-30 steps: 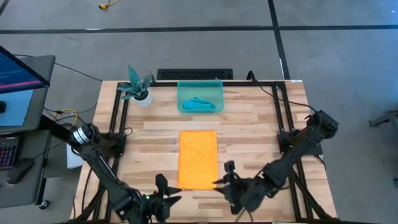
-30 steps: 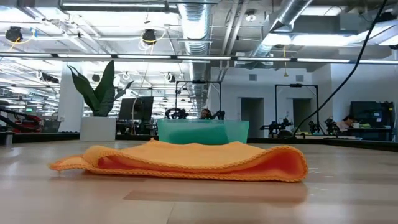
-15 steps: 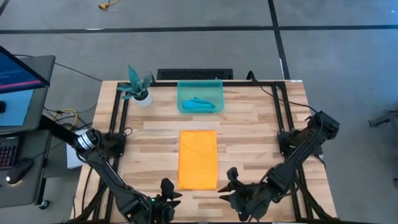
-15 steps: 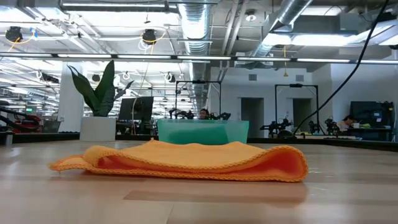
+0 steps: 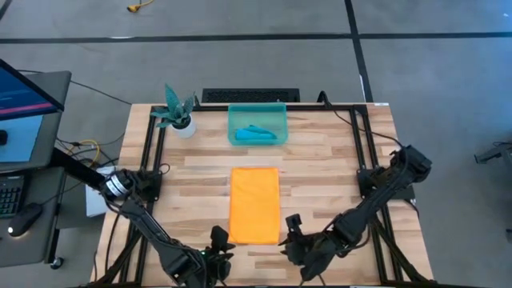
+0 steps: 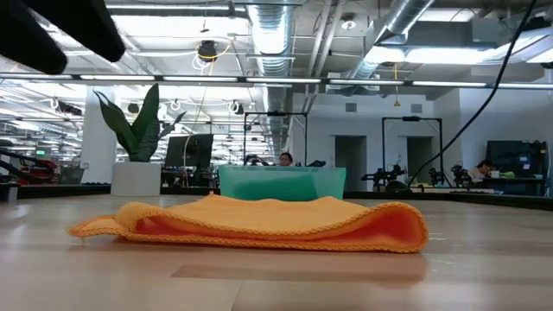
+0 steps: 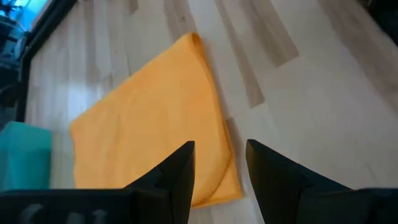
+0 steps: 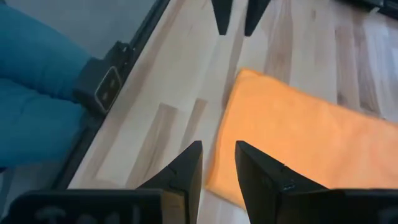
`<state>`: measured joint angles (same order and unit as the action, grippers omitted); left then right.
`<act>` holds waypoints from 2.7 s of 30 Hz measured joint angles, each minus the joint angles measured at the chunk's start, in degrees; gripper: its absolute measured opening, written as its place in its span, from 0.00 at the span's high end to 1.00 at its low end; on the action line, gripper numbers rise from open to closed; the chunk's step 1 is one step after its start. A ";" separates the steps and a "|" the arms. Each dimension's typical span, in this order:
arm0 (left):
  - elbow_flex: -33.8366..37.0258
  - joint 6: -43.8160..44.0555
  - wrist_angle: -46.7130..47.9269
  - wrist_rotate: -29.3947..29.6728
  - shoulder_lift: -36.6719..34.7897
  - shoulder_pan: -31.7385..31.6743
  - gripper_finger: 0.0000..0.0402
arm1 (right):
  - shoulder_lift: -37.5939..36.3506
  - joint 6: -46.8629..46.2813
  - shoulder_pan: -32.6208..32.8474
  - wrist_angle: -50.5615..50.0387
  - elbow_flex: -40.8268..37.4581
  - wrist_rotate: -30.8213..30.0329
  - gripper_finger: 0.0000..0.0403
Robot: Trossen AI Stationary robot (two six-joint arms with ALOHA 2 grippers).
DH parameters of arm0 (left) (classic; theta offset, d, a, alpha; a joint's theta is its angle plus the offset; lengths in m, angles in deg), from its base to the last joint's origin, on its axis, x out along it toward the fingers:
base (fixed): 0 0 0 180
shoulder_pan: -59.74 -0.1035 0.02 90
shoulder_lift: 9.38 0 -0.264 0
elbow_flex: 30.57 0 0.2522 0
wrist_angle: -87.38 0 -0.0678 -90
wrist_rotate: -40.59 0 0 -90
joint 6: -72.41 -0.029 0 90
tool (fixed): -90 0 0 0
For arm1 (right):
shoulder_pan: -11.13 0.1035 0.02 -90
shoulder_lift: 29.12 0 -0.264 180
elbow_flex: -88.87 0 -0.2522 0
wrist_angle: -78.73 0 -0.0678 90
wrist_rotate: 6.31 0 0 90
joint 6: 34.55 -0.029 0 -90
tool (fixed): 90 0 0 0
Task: Roll microfiber towels into tight, uniform cylinder then place into a basket
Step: Roll the orange microfiber cloth
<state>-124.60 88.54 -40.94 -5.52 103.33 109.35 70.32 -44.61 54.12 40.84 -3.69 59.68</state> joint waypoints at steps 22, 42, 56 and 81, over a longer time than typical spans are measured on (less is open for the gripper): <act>5.08 12.26 2.03 -10.49 -0.04 -6.51 0.51 | 5.90 -0.01 -4.55 2.33 0.08 1.90 0.70; 8.21 1.29 -9.62 -12.85 3.47 -9.19 0.49 | 5.88 -0.02 -4.88 1.85 0.05 1.90 0.70; 8.13 4.49 -7.23 -12.45 3.74 -9.75 0.57 | 5.86 -3.63 -4.87 1.71 0.05 2.04 0.70; 8.07 2.95 -8.12 -10.07 4.15 -10.49 0.97 | 16.11 -4.60 -4.33 2.00 0.08 6.10 0.49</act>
<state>-116.54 91.49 -49.06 -15.59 107.48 98.86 86.42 -49.21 49.78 42.84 -3.61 65.78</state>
